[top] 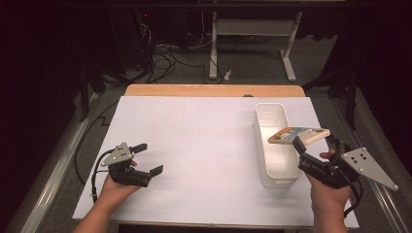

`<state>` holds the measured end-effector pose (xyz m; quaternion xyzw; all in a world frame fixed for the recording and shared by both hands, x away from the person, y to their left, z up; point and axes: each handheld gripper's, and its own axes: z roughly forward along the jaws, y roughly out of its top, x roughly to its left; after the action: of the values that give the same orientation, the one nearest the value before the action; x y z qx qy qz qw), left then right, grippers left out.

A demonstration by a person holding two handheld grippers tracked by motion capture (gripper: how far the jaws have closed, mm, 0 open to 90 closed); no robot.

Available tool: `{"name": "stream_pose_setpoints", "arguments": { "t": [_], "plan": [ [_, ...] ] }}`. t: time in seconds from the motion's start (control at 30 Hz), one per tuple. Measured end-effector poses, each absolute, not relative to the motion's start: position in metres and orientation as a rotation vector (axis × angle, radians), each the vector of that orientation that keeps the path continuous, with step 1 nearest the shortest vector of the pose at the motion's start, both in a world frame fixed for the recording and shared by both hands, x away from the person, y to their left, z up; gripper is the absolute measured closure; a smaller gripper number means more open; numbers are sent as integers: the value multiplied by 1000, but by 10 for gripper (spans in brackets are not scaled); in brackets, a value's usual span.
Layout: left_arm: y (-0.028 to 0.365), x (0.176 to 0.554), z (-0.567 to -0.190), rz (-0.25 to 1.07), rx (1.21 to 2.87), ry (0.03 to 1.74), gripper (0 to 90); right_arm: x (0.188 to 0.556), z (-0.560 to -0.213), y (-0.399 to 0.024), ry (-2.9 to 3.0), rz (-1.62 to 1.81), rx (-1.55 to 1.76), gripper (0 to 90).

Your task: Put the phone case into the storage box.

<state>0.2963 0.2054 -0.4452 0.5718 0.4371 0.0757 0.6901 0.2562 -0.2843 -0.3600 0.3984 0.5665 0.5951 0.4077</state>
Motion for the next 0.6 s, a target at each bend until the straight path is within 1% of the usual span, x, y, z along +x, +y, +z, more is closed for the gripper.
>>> {"name": "stream_pose_setpoints", "arguments": {
  "t": [0.27,0.6],
  "plan": [
    [206,296,-446,162,1284,976,3,263,-361,-280,1427,1479,1022,127],
    [208,296,-445,157,1274,974,3,285,-355,-261,1436,1431,1040,127]
  ]
}}
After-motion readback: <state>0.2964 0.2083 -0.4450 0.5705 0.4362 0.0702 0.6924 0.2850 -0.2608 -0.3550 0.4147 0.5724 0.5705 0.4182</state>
